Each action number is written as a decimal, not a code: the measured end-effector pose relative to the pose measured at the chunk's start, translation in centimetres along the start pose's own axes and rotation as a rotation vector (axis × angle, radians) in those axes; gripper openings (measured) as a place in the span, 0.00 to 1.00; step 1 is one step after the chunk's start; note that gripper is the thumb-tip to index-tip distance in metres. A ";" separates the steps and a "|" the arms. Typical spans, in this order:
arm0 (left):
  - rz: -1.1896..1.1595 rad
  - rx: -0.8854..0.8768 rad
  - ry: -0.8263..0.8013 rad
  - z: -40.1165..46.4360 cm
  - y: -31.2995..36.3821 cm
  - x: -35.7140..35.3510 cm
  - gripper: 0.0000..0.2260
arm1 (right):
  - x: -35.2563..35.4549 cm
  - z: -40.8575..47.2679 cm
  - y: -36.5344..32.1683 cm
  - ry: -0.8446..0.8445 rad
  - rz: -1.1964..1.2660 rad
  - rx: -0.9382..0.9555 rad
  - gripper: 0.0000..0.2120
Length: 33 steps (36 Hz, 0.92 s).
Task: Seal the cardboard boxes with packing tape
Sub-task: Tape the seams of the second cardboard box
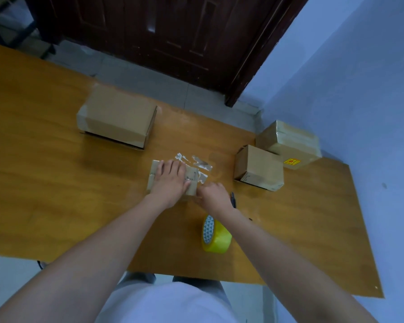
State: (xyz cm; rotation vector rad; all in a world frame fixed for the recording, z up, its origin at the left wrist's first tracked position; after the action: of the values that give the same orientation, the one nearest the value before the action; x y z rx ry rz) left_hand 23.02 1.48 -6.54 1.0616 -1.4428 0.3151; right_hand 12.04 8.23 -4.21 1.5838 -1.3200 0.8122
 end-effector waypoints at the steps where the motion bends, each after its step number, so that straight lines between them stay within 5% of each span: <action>1: -0.001 0.000 0.002 0.0 0.0 0.0 0.26 | 0.0 0.0 -0.1 0.036 -0.016 0.015 0.10; 13: 0.018 -0.014 0.021 -0.1 -0.1 -0.2 0.27 | 0.1 1.0 1.1 0.425 -0.309 0.362 0.07; 18: 0.037 -0.005 0.012 0.0 0.0 -0.1 0.27 | -0.2 2.2 1.8 0.407 -0.404 0.485 0.07; 27: 0.030 -0.009 0.007 0.1 -0.2 -0.5 0.28 | 0.4 3.9 2.6 0.383 -0.250 0.426 0.21; 33: 0.020 0.000 -0.001 0.3 -0.2 -0.5 0.28 | -2.1 2.0 2.8 0.310 -0.027 0.323 0.15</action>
State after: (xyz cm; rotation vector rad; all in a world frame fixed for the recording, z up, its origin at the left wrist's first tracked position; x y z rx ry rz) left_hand 22.95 1.35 -7.12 1.0482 -1.4550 0.3292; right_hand 8.70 7.08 -6.27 1.6345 -0.9780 1.2472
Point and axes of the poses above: each hand's wrist, its own z-axis towards the middle knuckle, its own x-axis out of the back of the hand, y = z × x, the point moved 3 cm from there along z, towards the middle knuckle, and after that the axes turned 10 degrees about -z, right-handed, at the moved point
